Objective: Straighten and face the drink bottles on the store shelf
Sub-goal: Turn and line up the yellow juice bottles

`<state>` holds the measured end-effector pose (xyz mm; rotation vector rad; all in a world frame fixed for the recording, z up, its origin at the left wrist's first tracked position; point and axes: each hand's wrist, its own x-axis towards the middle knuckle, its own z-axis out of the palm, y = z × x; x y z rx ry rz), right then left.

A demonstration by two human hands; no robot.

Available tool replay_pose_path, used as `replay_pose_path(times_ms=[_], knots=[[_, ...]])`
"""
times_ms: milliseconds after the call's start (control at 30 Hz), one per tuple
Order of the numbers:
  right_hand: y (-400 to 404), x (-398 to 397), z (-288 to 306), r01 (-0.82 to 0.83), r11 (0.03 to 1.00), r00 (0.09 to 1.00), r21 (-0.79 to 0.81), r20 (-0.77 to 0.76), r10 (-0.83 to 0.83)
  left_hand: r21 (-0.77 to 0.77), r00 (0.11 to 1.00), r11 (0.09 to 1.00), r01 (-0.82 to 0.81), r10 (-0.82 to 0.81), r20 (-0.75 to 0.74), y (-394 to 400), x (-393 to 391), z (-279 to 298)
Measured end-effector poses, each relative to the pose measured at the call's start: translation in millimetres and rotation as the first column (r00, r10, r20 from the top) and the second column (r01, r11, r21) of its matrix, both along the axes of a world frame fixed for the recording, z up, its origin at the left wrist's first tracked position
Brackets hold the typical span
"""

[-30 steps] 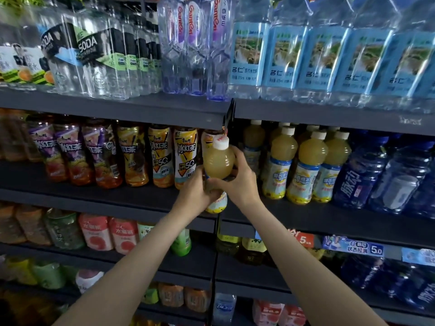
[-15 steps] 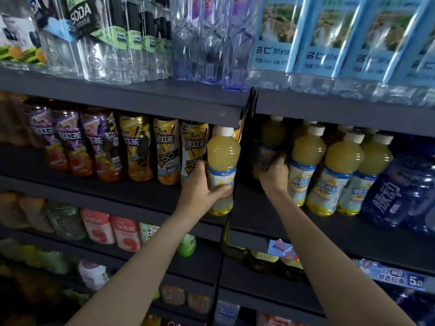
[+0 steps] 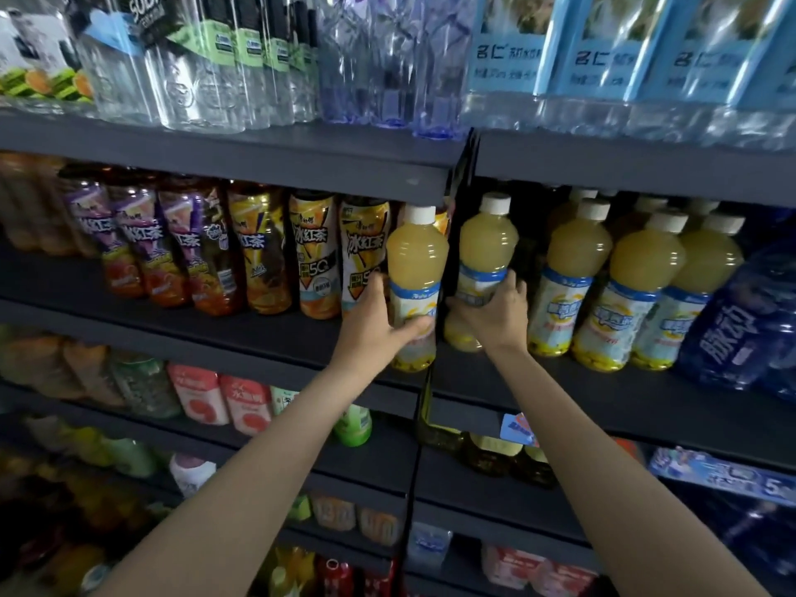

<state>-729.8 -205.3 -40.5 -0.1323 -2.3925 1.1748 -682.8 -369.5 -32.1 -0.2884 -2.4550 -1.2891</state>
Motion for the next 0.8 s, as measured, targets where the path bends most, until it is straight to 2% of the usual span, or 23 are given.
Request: replay_pose_path(times_ms=[133,267,400,567,633,700,733,767,800], knots=[[23.9,31.0,5.9,-0.086,0.996,0.995,0.005,0.040,0.086,0.024,1.000,1.000,0.002,-0.002,-0.022,3.1,4.5,2.1],[50.0,58.9,13.4,-0.089,0.996,0.994,-0.018,0.056,0.090,0.080,0.999,0.996,0.028,-0.031,0.035,5.7,5.2,4.0],[74.0,81.7,23.3,-0.098,0.995,0.992,-0.032,0.079,0.101,0.043,0.997,0.997,0.061,-0.063,0.040,21.9,2.7,7.6],[84.2,104.4,38.5,-0.222,0.956,0.966,-0.191,0.089,0.243,0.054,0.998,0.997,0.053,-0.055,0.038,41.7,-5.1,0.2],[80.7,116.1,43.9,-0.293,0.919,0.945,-0.265,0.068,0.321,0.053,1.000,0.999,0.007,-0.006,-0.013,41.3,-0.2,-5.0],[71.2,129.4,45.3,-0.340,0.894,0.927,-0.290,0.059,0.372,0.139,0.988,0.990,0.001,0.021,-0.155,36.1,20.4,-4.8],[63.7,134.9,45.0,-0.344,0.894,0.926,-0.288,0.055,0.374,0.192,0.977,0.980,0.055,-0.014,-0.211,32.9,33.4,-3.2],[54.6,137.9,43.1,-0.339,0.898,0.929,-0.279,0.050,0.366,0.248,0.976,0.958,0.140,-0.092,-0.197,29.1,45.9,-0.5],[43.1,140.4,40.6,-0.329,0.907,0.935,-0.263,0.048,0.353,0.316,0.974,0.922,0.224,-0.203,-0.101,24.4,58.5,2.6]])
